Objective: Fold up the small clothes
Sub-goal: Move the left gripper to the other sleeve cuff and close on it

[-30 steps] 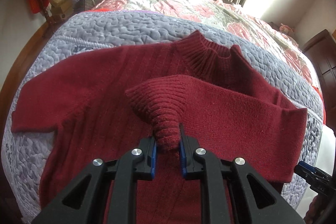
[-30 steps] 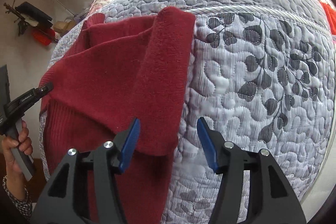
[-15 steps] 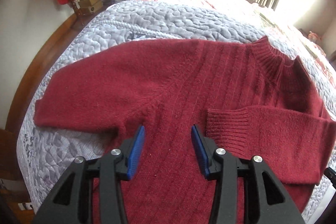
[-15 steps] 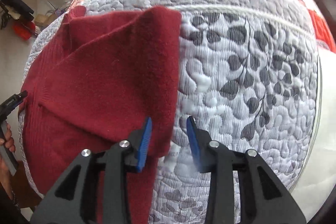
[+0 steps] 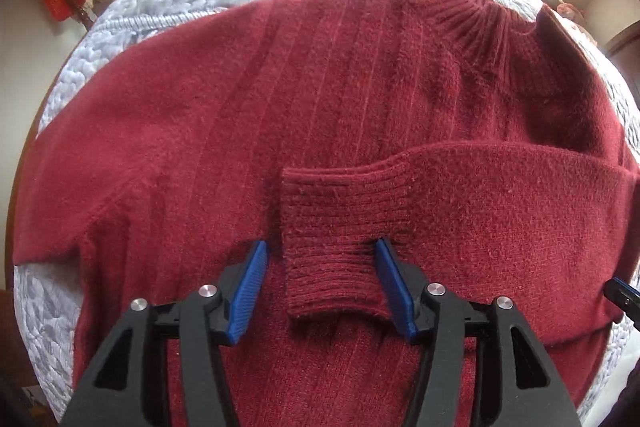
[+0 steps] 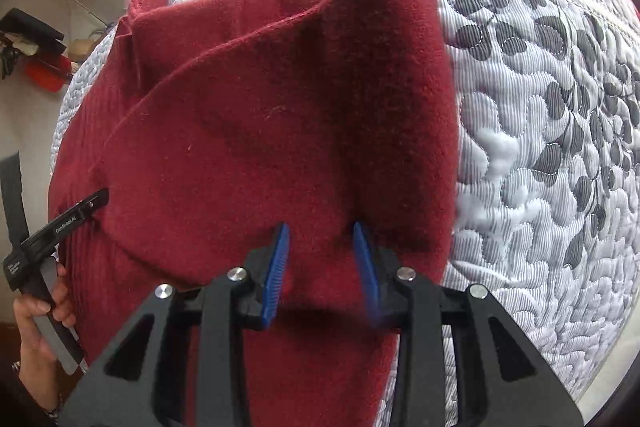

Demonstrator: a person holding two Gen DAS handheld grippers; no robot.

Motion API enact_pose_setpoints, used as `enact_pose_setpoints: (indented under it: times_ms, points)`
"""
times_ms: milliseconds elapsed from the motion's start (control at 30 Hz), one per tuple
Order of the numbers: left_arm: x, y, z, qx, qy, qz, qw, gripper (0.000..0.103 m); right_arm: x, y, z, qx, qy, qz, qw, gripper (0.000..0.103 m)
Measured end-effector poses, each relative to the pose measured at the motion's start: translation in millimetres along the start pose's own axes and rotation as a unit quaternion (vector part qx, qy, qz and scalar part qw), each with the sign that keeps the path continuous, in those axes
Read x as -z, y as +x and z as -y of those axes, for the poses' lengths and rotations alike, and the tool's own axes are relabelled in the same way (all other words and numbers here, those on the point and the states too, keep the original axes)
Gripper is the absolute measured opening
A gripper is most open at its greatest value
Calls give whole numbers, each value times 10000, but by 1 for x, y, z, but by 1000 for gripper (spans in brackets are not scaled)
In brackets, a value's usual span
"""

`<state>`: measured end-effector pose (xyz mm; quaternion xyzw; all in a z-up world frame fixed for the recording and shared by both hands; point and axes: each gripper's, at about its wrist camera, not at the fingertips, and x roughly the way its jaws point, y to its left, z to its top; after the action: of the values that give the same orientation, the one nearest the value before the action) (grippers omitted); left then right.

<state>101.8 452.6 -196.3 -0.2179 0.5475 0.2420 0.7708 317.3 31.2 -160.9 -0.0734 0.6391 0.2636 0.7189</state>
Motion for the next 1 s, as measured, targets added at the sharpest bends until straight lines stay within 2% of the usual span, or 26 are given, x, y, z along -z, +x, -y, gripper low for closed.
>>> enact_pose_setpoints:
  times_ms: [100,167,233,333,433,600,667,733,867,900,1000]
  points:
    - [-1,-12,-7,68,58,36,10000,57,-3,-10,-18,127,-83,74,9999,47]
    - [1,-27,-18,20,132,195,9997,59,-3,-21,-33,134,-227,203,9994,48]
    - [5,-41,-39,53,57,265,9996,68,-3,-27,-50,85,-363,257,9990,48]
    - [16,-55,-87,19,-283,261,9993,72,-1,-31,-79,-65,-599,241,9979,50]
    - [25,-60,-141,-240,-679,103,9973,72,-3,-24,-114,38,-840,169,9963,51]
    - [39,-70,-236,-417,-1554,-13,9870,80,4,-9,-162,-68,-1031,3,9946,55]
    - [48,-71,-277,-392,-1947,-88,9800,84,2,1,-186,-48,-1118,-36,9937,55]
    - [61,-66,-329,-202,-2451,-211,9691,84,1,6,-200,-35,-1193,-74,9928,55]
    - [81,-49,-413,223,-3369,-436,9403,84,1,21,-223,102,-1349,-105,9907,56]
    - [85,-43,-430,231,-3589,-483,9319,84,1,23,-226,109,-1359,-129,9906,56]
    - [94,-20,-469,578,-4091,-517,9092,83,1,32,-238,174,-1410,-175,9897,56]
